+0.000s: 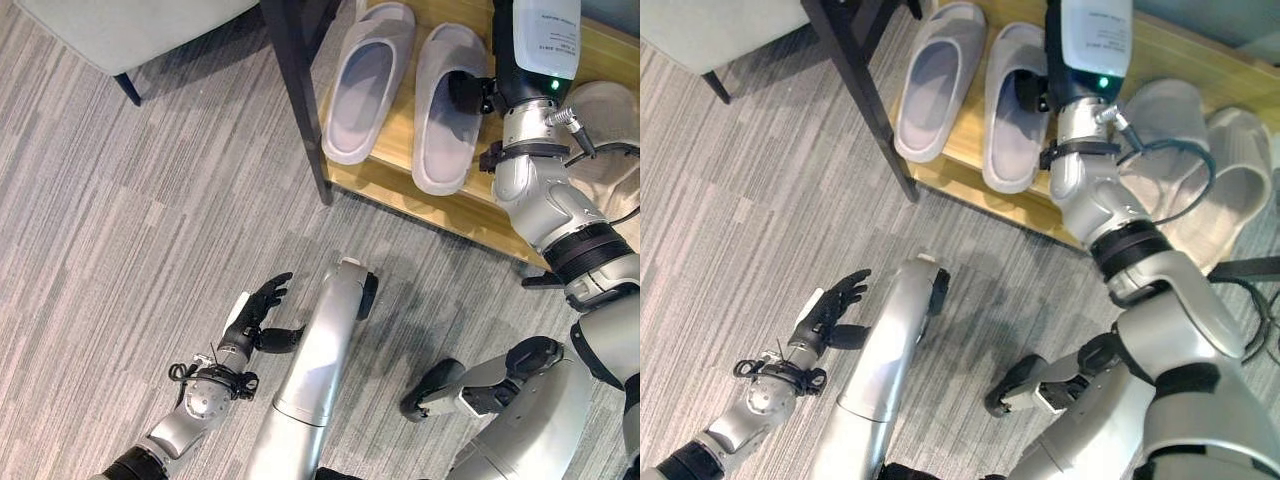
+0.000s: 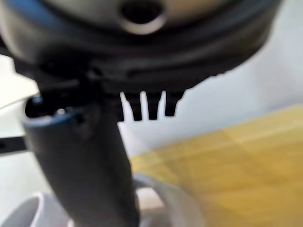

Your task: Arrange the slippers neatly on the shoe rack.

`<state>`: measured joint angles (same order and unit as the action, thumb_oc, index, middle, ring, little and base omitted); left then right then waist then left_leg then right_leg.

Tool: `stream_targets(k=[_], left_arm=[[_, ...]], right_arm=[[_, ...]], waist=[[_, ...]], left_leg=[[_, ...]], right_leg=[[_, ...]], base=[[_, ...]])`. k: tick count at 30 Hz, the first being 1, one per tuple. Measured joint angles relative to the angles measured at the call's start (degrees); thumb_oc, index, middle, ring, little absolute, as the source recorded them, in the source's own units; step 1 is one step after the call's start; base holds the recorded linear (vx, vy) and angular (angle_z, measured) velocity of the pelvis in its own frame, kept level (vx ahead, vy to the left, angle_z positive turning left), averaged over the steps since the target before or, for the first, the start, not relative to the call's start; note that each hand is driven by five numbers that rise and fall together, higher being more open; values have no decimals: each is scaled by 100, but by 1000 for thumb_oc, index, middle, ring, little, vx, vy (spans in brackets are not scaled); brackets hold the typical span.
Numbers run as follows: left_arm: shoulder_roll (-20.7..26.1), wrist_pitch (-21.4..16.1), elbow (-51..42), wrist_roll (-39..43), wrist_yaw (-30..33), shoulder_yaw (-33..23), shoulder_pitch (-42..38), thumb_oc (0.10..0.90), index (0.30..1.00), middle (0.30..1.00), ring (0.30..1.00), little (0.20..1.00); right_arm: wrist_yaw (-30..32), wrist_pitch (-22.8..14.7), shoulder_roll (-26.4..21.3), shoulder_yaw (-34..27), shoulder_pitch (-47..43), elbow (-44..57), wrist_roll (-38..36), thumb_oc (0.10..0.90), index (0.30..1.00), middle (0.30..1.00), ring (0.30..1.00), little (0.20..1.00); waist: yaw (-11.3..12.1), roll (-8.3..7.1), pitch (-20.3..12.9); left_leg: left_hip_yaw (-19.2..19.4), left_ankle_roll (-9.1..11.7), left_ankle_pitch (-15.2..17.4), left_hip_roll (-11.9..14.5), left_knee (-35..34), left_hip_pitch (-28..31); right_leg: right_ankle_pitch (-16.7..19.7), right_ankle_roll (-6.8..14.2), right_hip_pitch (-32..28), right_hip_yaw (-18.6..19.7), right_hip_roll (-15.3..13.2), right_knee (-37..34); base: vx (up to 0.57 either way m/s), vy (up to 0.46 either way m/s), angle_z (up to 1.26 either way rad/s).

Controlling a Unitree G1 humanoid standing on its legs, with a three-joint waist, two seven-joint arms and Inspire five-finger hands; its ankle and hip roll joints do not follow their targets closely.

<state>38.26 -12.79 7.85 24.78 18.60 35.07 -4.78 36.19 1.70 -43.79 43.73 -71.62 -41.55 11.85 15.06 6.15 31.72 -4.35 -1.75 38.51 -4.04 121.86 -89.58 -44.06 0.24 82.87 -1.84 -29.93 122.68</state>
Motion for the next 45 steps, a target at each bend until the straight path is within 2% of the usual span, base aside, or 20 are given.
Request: stream_targets(k=[5, 9, 12, 17, 20, 24, 30, 35, 40, 45], left_arm=[[43, 0, 1, 16, -13, -121, 25, 800, 900, 900, 900, 900], [114, 3, 0, 106, -42, -205, 119, 800, 900, 900, 900, 900], [115, 3, -2, 109, -48, -308, 209, 800, 900, 900, 900, 900], [116, 9, -3, 105, -77, -384, 255, 800, 900, 900, 900, 900], [116, 10, -4, 104, -78, -444, 315, 800, 900, 900, 900, 900], [100, 16, -24, 99, -75, -596, 444, 800, 900, 900, 900, 900], [77, 66, -23, 84, -33, -712, 536, 800, 900, 900, 900, 900], [86, 68, -20, 42, -8, -793, 613, 800, 900, 900, 900, 900], [90, 67, -28, -19, 14, -813, 635, 800, 900, 900, 900, 900], [89, 67, -33, -20, 72, -806, 651, 800, 900, 900, 900, 900]], right_arm=[[-313, -90, 11, 298, 5, 17, -225, 800, 900, 900, 900, 900], [-378, -173, 15, 314, 10, 241, -354, 800, 900, 900, 900, 900], [-386, -246, 12, 310, 12, 770, -384, 800, 900, 900, 900, 900], [-392, -363, 11, 248, 120, 1444, -396, 800, 900, 900, 900, 900], [-431, -402, 12, 49, 357, 1912, -394, 800, 900, 900, 900, 900], [-429, -413, 56, -585, 1060, 2463, -403, 800, 900, 900, 900, 900], [3, -429, 1058, -1989, 2181, 2590, -980, 800, 900, 900, 900, 900], [83, -436, 1483, -2127, 2816, 2650, -1559, 800, 900, 900, 900, 900], [32, -461, 1881, -2084, 2966, 2649, -2120, 800, 900, 900, 900, 900], [22, -619, 2111, -2042, 2975, 2650, -2381, 800, 900, 900, 900, 900]], waist=[[-139, -102, 4], [-199, -110, 7], [-224, -215, 5], [-264, -259, 10], [-320, -299, 11], [-352, -419, 12], [-449, -473, 13], [-516, -474, 14], [-495, -474, 14], [-475, -475, 14]], left_leg=[[51, 20, 16, 81, 28, 7], [60, -6, 54, 148, 73, 9], [74, 3, 142, 219, 146, 24], [94, -7, 148, 224, 146, 37], [126, -16, 153, 228, 146, 44], [173, -14, 207, 311, 152, 85], [229, 5, 308, 411, 178, 177], [240, 26, 378, 494, 227, 209], [224, 65, 439, 563, 303, 233], [219, 86, 452, 605, 319, 232]], right_leg=[[4, -9, 93, 63, 69, 31], [13, -21, 128, 92, 115, 48], [16, -31, 190, 138, 170, 120], [15, -31, 192, 159, 167, 120], [15, -30, 209, 199, 168, 125], [16, -30, 261, 253, 240, 135], [16, -30, 315, 331, 352, 160], [18, -35, 368, 353, 398, 200], [21, -50, 397, 355, 449, 251], [33, -72, 424, 353, 482, 255]], base=[[-23, 23, -8], [-18, 12, -9], [-10, 0, -9], [0, 0, 0], [0, 0, 0], [-4, 11, -8], [6, 16, -10], [-2, 11, -8], [-5, 8, -8], [-1, 3, -4]])
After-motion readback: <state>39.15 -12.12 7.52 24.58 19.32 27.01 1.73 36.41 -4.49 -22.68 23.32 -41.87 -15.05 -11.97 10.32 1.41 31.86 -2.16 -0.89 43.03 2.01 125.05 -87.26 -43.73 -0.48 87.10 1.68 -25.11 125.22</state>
